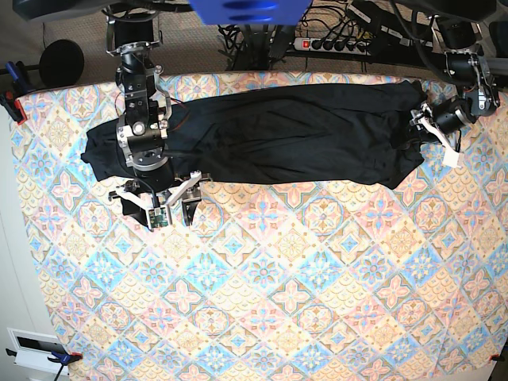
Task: Layout the t-shirt on the table in an organized manner, then fold the t-shirt properly
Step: 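Release the sleeve and move the right gripper to the shirt's hem end, then grasp the shirt ends with both grippers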
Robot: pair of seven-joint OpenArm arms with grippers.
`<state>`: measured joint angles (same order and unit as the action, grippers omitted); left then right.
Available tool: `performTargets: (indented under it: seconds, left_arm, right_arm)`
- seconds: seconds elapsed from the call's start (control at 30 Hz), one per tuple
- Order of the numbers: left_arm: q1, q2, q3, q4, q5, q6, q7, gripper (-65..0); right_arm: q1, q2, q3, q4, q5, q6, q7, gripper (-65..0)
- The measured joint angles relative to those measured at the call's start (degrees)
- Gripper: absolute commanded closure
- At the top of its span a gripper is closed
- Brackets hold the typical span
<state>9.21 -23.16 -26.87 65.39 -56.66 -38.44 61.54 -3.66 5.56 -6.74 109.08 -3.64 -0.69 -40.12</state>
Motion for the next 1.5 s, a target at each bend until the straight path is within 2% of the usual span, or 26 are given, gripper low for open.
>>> performTargets:
  seconds: [0.27, 0.53, 0.8, 0.83, 0.9, 1.0, 1.03, 1.1, 1.13, 1.2, 1.4, 1.47, 1.5]
  left_arm:
    - [-0.33, 0.28, 0.2, 0.07, 1.81, -0.37, -0.7, -30.8]
    - [-1.25, -0.85, 7.34, 0.28, 2.16, 0.31, -4.81, -30.8]
    - [-1.25, -1.01, 7.78, 0.33, 2.16, 0.42, -4.81, -30.1]
    - [-1.2, -1.01, 7.78, 0.33, 2.14, 0.44, -4.81, -28.6]
    - [-1.07, -1.62, 8.28, 0.33, 2.23, 0.96, -5.53, -21.5]
    - [-1.38, -2.75, 11.04, 0.33, 3.96, 1.75, -6.12, -3.1]
    - [-1.38, -2.69, 11.61, 0.33, 4.02, 1.75, -6.16, 0.0]
    - [-1.25, -2.67, 11.78, 0.33, 4.39, 1.73, -7.17, 0.0]
    - [-1.16, -2.67, 11.91, 0.33, 4.66, 1.7, -7.63, -1.6]
    - [-1.07, -2.69, 11.91, 0.48, 5.35, 1.29, -7.89, 0.0]
    - [1.01, -2.58, 14.58, 10.51, 11.87, 3.39, -7.65, 0.0]
    - [1.44, -2.69, 16.44, 15.08, 15.85, 4.7, -6.58, 0.0]
    - [1.38, -2.78, 17.42, 16.48, 15.98, 4.33, -4.26, 0.0]
  right_arm:
    - [0.0, -0.02, 0.0, 0.0, 0.02, 0.02, -0.02, -40.3]
    - [0.0, 0.0, 0.0, 0.0, 0.02, 0.0, -0.15, -40.3]
    - [-0.13, 0.0, 0.0, 0.0, 0.02, 0.0, -0.37, -40.3]
    - [-0.13, 0.0, 0.0, 0.0, 0.02, 0.0, -0.35, -40.3]
    - [-0.13, -0.02, 0.0, 0.0, 0.04, 0.02, -0.37, -40.3]
    - [-0.11, 0.0, 0.02, 0.0, 0.02, 0.0, -0.35, -40.3]
    - [-0.13, -0.02, 0.0, 0.0, 0.02, 0.0, -0.37, -40.3]
    - [-0.11, -0.2, 0.57, 0.0, 0.24, 0.2, -0.37, -40.3]
    - [-0.13, -0.35, 1.81, 0.0, 0.37, 0.55, -0.39, -40.3]
    - [-0.11, -0.48, 5.51, 0.0, 0.61, 0.33, -0.42, -40.3]
    - [-0.04, -0.2, 15.69, -0.02, 0.0, 0.02, -0.35, -40.3]
    - [-0.04, -0.59, 18.69, -0.02, 0.09, 0.04, -0.17, -40.3]
    - [-0.46, -0.61, 19.96, 0.0, 0.02, 0.04, 0.2, -40.3]
